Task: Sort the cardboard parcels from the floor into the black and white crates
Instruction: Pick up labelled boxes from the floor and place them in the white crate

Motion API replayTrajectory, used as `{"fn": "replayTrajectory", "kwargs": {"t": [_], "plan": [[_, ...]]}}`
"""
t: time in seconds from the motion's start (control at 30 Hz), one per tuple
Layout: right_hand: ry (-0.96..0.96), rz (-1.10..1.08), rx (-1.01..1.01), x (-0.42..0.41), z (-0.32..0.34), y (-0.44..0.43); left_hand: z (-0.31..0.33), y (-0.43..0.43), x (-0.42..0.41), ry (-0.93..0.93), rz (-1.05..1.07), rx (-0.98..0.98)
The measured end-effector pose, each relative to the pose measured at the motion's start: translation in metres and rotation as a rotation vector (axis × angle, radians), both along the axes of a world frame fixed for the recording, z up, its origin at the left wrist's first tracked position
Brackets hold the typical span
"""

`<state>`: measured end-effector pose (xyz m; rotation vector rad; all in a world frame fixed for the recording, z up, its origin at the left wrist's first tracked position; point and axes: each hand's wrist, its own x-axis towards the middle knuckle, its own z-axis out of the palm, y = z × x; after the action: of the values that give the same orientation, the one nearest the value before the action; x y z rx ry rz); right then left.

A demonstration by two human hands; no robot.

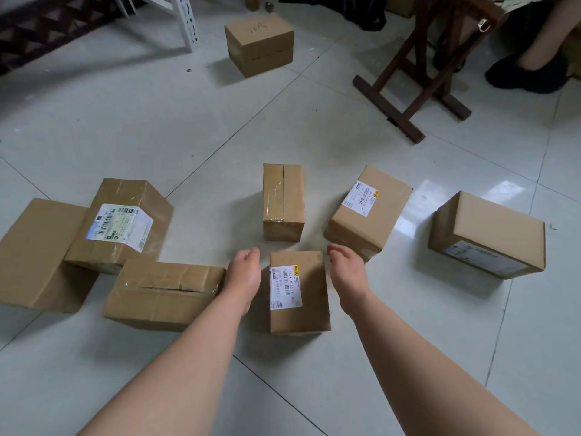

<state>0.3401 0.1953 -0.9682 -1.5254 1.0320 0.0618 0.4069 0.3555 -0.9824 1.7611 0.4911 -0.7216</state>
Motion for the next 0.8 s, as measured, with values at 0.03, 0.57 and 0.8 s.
{"fn": "replayTrajectory", "kwargs": {"t": [0.03, 0.57, 0.8], "plan": [[-0.053, 0.022, -0.003, 0.011, 0.003, 0.001, 0.007, -0.004, 0.010, -0.031, 0.005, -0.009], [-0.312, -0.034, 0.296, 0.079, 0.057, 0.012, 0.032, -0.016, 0.071, -0.055, 0.368, -0.377], [-0.451, -0.140, 0.311, 0.072, 0.079, 0.017, 0.073, -0.012, 0.057, -0.092, 0.342, -0.416]]}}
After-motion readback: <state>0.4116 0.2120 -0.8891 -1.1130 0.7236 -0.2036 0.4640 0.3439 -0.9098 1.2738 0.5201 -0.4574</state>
